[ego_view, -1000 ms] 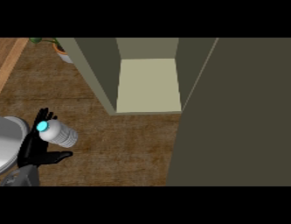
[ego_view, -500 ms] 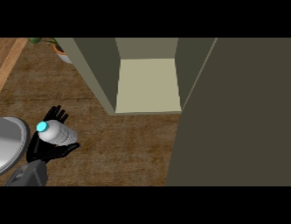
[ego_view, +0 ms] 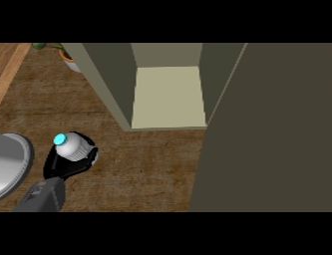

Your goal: Pick up the bottled water, place it into the cabinet and close the cabinet

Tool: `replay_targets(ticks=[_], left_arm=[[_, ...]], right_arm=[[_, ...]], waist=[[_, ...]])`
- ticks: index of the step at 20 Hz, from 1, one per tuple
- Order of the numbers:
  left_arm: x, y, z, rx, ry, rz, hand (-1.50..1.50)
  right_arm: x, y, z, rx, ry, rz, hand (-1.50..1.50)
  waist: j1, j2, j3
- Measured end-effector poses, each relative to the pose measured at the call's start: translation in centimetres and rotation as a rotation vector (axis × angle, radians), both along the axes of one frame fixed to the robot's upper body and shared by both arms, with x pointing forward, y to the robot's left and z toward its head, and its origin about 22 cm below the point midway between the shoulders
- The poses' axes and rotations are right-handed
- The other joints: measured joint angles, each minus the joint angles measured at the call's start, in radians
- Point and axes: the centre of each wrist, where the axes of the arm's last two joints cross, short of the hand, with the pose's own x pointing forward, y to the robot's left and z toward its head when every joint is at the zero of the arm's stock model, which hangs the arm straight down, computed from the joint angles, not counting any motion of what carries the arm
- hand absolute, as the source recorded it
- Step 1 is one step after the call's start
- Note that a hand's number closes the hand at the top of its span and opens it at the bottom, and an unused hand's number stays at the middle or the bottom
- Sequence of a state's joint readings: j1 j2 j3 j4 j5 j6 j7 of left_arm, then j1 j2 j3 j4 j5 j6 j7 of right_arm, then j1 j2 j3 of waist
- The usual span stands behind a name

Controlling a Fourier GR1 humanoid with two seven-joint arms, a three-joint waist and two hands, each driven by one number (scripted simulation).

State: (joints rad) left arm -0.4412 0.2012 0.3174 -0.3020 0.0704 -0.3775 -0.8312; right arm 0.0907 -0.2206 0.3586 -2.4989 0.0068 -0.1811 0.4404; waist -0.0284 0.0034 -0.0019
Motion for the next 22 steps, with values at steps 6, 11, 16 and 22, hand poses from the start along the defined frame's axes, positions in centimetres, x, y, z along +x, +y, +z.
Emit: replay_targets(ticks=[6,11,16,22], left_arm=[[1.1,-3.9,-0.1,0.074,-0.082,-0.025,1.5],[2.2,-7.3,0.0,0.063,-0.117,-0.053,1.5],[3.5,-9.8,0.9,-0.01,-0.142,-0.081,1.5],[3.8,-9.8,1.1,-0.036,-0.102,-0.078,1.5]], right_arm=[[0.1,-1.0,-0.1,-0.025,-0.013,-0.04,-1.5],[0.2,-2.6,0.0,-0.07,-0.026,-0.109,-1.5],[0.1,-3.9,-0.3,-0.095,-0.035,-0.145,-1.5],[0.2,-5.3,-0.6,-0.104,-0.042,-0.18,-1.5]], waist=[[0.004,-0.001,0.001],[0.005,-0.002,0.001],[0.006,-0.005,0.002],[0.006,-0.006,0.005]])
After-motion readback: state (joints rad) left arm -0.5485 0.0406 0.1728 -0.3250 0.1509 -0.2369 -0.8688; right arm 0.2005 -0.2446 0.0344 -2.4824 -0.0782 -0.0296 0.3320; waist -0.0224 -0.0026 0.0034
